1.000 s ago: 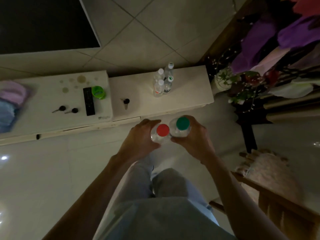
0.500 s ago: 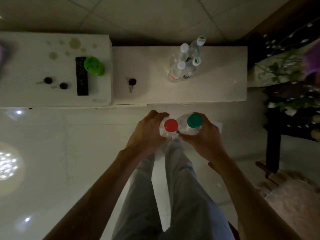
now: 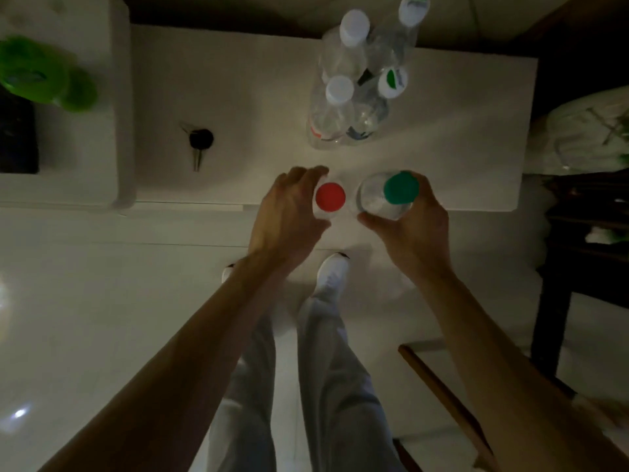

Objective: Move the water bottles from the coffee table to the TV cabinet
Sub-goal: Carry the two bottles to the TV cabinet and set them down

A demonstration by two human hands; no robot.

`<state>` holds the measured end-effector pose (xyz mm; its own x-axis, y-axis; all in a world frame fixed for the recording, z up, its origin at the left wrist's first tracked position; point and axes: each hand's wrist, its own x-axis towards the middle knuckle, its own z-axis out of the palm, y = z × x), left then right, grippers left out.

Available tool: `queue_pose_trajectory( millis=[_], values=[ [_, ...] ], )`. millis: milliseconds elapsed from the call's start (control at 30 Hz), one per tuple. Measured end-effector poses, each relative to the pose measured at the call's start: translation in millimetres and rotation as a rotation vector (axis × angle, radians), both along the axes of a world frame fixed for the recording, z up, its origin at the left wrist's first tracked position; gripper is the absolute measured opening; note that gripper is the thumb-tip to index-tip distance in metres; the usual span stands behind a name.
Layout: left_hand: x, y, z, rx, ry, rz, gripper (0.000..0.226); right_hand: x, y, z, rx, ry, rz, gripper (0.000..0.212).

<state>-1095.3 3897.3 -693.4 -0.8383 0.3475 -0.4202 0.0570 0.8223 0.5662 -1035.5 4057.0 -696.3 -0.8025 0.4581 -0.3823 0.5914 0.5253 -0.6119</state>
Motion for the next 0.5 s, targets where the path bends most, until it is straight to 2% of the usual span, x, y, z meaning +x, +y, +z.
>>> queue_pose_trajectory(
  millis=[100, 200, 333, 500],
  values=[
    [-7.0, 18.1, -25.4, 0.046, 0.065, 0.060, 0.068, -16.3, 10.3, -22.2, -0.018, 0.038, -0.047, 0.074],
    [-14.0, 31.9, -43.0, 0.059, 0.122, 0.085, 0.072, -27.3, 15.3, -40.8, -0.005, 0.091, -0.040, 0.074],
    [-18.9, 41.2, -47.5, 0.099, 0.156, 0.114, 0.075, -35.2, 20.0, -57.9, 0.014, 0.122, -0.031, 0.074],
    [-21.5, 42.7, -45.9, 0.106, 0.153, 0.101, 0.068, -34.7, 25.4, -69.5, 0.003, 0.137, 0.001, 0.071]
  ],
)
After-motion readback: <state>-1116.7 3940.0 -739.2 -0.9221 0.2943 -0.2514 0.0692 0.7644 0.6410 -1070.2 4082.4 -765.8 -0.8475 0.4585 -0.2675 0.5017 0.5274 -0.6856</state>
